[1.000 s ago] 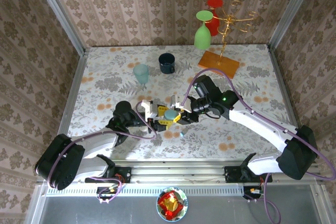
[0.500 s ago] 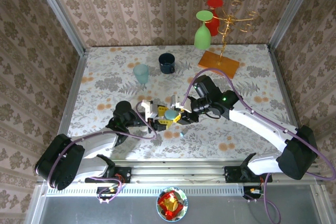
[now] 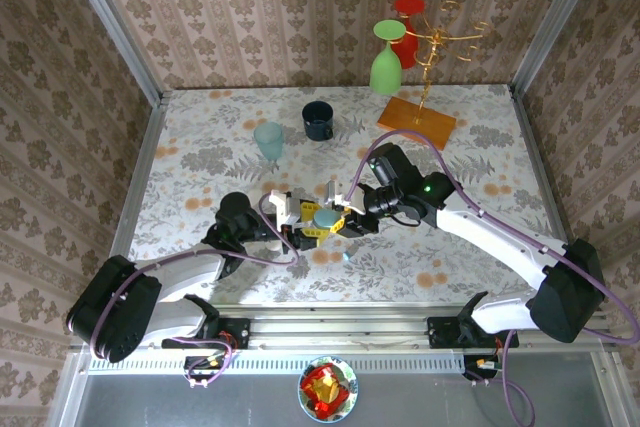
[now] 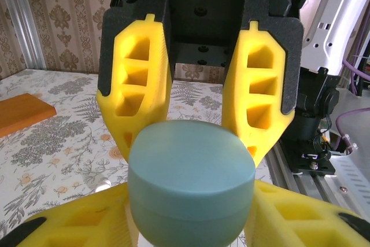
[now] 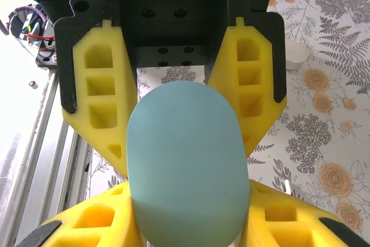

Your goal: Insert the wireless bluetooth earbuds into the charging case

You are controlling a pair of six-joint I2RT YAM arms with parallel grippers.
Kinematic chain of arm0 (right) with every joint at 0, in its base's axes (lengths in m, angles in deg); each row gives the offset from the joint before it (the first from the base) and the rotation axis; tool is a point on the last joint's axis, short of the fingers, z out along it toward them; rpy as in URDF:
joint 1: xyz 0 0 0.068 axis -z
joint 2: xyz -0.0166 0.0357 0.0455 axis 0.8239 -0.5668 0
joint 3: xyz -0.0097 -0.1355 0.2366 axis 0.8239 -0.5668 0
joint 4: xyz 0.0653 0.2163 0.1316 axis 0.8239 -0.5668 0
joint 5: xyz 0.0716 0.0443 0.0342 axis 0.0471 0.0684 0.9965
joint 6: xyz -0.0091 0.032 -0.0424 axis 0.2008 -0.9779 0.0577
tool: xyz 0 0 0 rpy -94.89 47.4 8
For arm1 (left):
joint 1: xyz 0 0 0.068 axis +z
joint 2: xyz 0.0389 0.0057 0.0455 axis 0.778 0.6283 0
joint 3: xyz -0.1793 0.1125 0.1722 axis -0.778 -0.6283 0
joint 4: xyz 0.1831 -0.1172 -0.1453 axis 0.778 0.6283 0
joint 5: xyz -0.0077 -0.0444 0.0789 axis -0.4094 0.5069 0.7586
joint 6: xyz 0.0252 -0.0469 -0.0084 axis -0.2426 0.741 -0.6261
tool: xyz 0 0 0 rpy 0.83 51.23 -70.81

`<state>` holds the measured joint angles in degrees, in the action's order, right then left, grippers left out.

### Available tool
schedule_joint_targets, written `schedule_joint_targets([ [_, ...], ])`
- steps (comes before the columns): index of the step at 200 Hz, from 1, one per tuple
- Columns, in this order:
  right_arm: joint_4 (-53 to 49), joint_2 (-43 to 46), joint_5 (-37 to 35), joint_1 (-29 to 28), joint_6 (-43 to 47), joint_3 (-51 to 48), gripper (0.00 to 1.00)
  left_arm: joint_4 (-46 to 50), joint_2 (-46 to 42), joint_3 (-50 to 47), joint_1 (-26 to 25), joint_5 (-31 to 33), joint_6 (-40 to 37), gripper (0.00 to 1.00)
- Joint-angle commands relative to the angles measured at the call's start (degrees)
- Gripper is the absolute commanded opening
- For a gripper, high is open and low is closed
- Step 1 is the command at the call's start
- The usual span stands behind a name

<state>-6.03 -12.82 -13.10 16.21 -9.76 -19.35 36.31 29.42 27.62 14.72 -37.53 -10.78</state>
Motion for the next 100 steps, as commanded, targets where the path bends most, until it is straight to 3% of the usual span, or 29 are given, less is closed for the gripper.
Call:
schedule_joint_targets([
  [1, 0.6, 0.7, -1.0, -0.1, -0.6, -0.9, 0.17, -2.9, -0.5, 1.5, -0.4, -1.8, 0.5, 0.44],
  [62, 0.6, 0.8, -1.5, -0.1, -0.8, -1.2, 0.17, -3.8, -0.5, 1.3, -0.5, -2.5, 1.1, 0.41],
  [100, 0.7, 0.8, -1.6, -0.2, -0.9, -1.3, 0.19, -3.8, -0.4, 1.3, -0.6, -3.4, 0.8, 0.27],
])
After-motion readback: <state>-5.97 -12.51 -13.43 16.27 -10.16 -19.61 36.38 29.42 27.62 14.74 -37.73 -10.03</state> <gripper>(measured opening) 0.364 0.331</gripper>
